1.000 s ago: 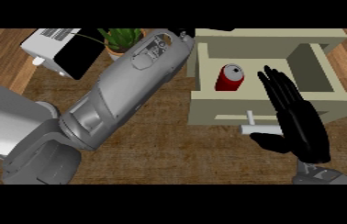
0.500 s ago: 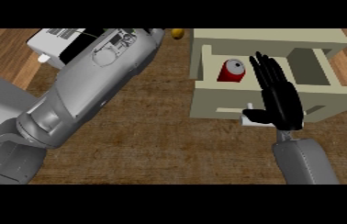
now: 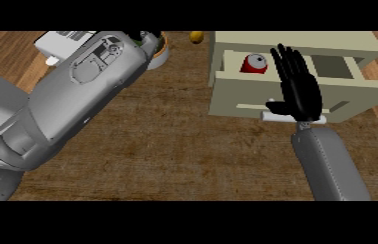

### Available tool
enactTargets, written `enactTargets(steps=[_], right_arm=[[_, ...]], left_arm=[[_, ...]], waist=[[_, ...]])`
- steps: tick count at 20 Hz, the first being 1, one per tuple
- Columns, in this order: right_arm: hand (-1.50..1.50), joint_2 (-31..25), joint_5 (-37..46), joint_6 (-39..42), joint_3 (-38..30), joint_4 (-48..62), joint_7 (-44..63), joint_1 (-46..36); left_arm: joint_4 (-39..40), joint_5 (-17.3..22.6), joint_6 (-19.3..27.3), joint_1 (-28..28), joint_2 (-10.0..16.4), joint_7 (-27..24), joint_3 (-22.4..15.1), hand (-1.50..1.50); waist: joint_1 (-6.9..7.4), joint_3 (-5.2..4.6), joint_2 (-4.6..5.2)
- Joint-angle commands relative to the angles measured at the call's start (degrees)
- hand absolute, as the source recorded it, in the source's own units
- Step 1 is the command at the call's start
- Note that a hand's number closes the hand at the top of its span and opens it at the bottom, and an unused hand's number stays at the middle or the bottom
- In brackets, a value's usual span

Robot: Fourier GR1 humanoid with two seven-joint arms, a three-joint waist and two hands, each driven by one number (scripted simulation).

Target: Pick up the can, place it into the drawer and close the drawer

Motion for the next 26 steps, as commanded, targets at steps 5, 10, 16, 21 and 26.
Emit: enactTargets(steps=[5,10,16,21,26], right_arm=[[-1.50,0.94,0.68,-8.99,-4.96,17.27,-0.41,-8.77],[-1.50,0.01,0.81,-10.21,-7.49,27.10,-0.57,-18.68],[-1.50,-1.98,1.46,-15.25,-10.53,37.56,-1.09,-26.43],[-1.50,-2.52,2.54,-16.04,-11.19,43.03,0.68,-32.51],[-1.50,-1.97,2.20,-15.87,-12.45,46.24,2.70,-37.46]], left_arm=[[-7.40,-0.84,-0.65,6.33,4.26,2.28,-0.04,-1.50],[-11.94,-2.42,0.25,8.62,6.25,3.56,0.12,-1.50],[-17.36,-2.76,-1.65,12.74,9.75,4.77,0.28,-1.50],[-19.26,-4.52,-0.47,15.86,8.32,3.79,-0.57,-1.50],[-22.05,-4.95,-1.05,20.15,9.04,2.39,-0.22,-1.50]], waist=[[0.96,1.49,1.62],[0.91,1.49,1.75],[2.43,1.55,2.33],[2.15,1.56,2.62],[2.56,1.53,2.83]])
